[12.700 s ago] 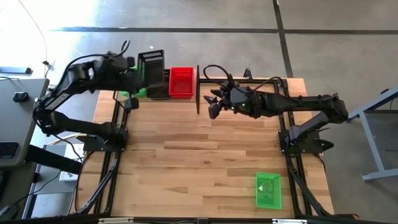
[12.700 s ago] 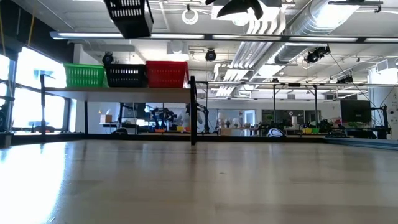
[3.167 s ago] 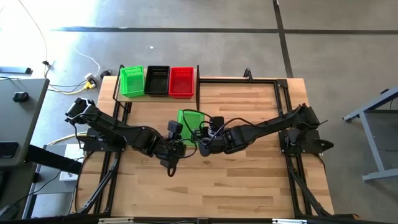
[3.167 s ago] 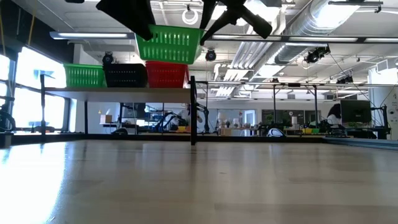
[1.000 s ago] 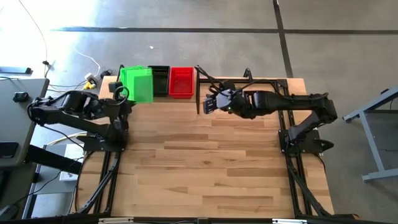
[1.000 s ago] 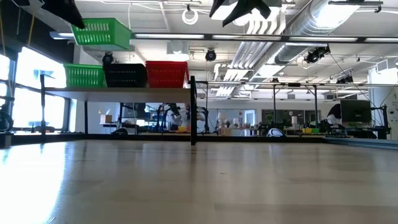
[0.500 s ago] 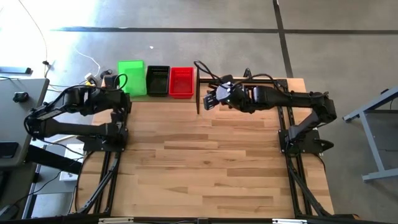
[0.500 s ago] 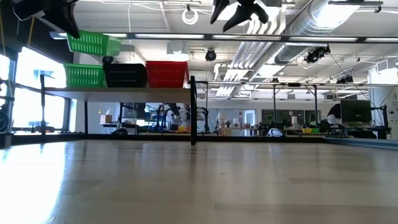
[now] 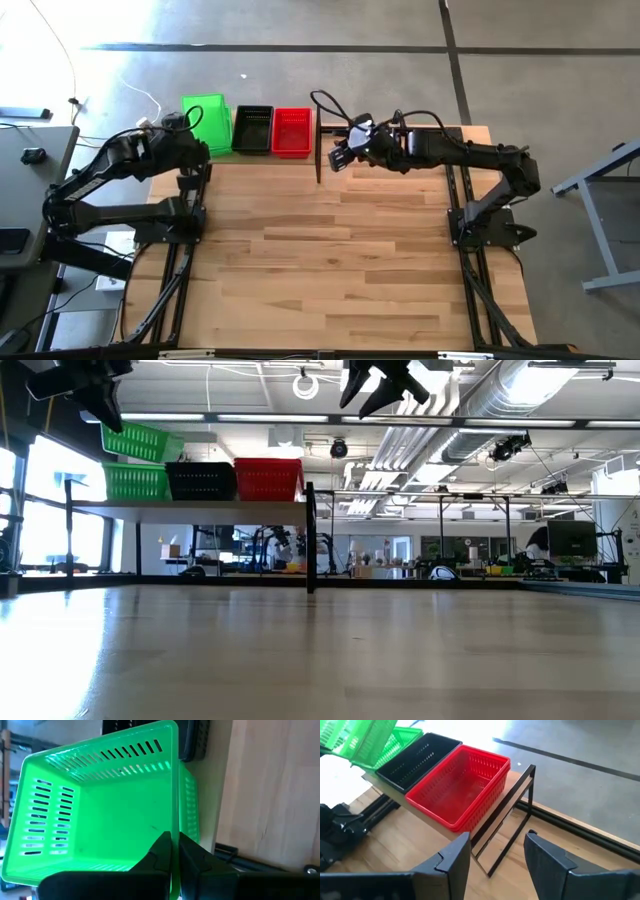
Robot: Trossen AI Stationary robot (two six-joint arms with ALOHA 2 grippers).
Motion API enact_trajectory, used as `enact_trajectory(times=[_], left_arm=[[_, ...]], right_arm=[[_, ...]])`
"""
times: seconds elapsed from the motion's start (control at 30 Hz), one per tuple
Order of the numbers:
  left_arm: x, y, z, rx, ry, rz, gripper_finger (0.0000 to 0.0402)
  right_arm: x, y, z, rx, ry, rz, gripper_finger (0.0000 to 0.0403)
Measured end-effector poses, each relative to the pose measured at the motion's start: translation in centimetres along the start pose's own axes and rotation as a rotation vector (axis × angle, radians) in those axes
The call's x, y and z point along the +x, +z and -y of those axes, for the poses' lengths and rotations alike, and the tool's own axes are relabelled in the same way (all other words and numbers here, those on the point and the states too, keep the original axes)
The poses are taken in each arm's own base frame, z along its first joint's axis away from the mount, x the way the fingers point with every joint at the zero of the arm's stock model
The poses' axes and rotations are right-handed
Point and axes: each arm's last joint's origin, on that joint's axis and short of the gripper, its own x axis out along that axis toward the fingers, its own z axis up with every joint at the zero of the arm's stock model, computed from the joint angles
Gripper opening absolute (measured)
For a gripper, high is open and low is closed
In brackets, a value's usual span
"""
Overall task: Stack baskets on shelf by color
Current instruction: Stack the green bin on top of the green bin on the shelf
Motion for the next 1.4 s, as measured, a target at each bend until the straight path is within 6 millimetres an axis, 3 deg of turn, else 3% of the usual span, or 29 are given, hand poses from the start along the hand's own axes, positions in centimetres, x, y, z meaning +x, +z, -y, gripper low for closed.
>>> enact_trajectory(times=[0.37, 1.4], left_arm=[[1.5, 0.3, -1.0, -0.085, -0.030, -0.087, 0.0001], [4.1, 0.4, -3.0, -0.223, -0.132, -0.085, 0.0002]], right_arm=[[0.7, 0.6, 0.9, -0.070, 0.032, -0.037, 0.0169], [1.3, 1.1, 1.9, -0.223, 0.039, -0.057, 0.0169]])
